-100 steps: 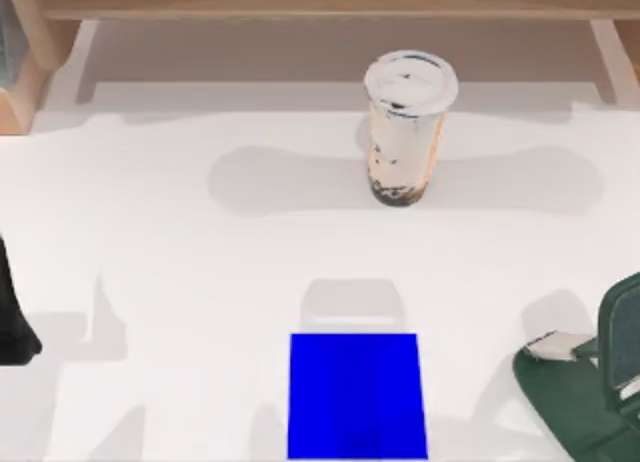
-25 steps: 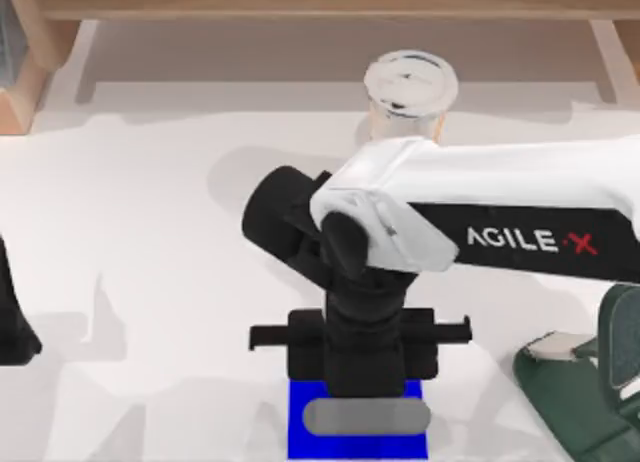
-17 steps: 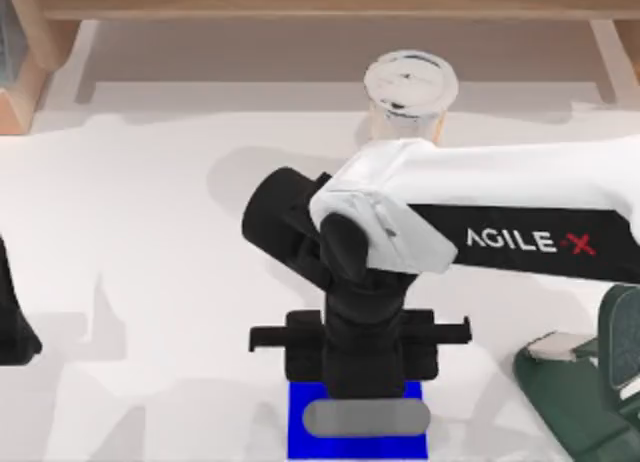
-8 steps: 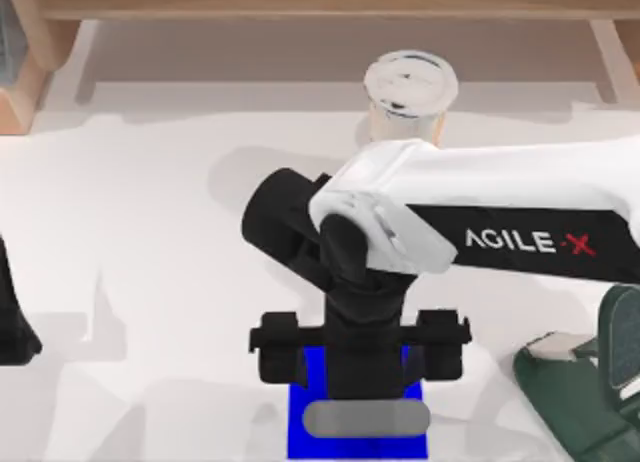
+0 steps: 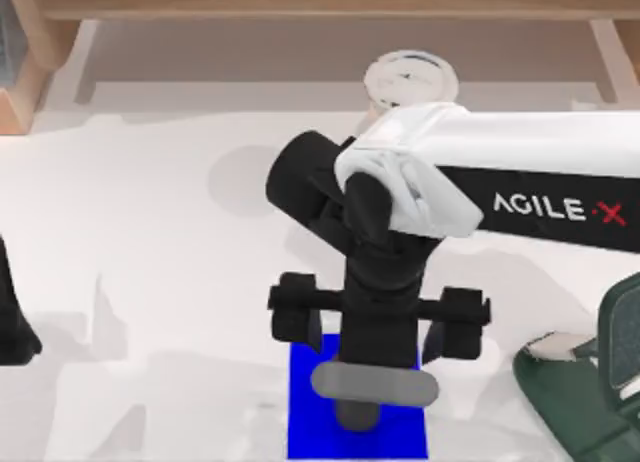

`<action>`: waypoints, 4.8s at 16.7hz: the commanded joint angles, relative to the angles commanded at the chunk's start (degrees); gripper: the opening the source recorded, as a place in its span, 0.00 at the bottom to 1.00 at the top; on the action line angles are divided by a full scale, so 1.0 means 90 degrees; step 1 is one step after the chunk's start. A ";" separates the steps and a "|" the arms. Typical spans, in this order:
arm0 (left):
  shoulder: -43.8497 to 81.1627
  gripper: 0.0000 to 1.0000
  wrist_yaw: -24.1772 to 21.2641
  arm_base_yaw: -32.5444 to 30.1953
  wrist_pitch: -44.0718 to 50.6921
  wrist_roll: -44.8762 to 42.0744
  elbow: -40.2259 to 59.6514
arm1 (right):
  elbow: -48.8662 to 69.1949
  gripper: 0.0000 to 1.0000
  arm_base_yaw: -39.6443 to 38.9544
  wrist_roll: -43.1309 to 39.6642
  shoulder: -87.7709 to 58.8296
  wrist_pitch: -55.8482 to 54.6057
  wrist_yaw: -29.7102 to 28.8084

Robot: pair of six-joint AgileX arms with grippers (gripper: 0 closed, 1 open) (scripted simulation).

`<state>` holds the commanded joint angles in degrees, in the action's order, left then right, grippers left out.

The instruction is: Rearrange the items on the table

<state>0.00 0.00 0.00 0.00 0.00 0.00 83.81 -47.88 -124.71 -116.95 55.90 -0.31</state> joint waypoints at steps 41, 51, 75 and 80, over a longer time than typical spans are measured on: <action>0.0000 1.00 0.0000 0.0000 0.0000 0.0000 0.0000 | 0.0553 0.85 0.8658 0.9016 -0.1117 -0.0571 0.0160; 0.0000 1.00 0.0000 0.0000 0.0000 0.0000 0.0000 | 0.0553 0.10 0.8658 0.9016 -0.1117 -0.0571 0.0160; 0.0000 1.00 0.0000 0.0000 0.0000 0.0000 0.0000 | 0.0662 0.00 0.8387 0.9249 -0.0256 0.0093 0.0192; 0.0000 1.00 0.0000 0.0000 0.0000 0.0000 0.0000 | -0.0209 0.00 0.7485 0.9869 0.1455 0.0010 0.0163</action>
<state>0.00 0.00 0.00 0.00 0.00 0.00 81.93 19.49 -35.89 -103.86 55.99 1.15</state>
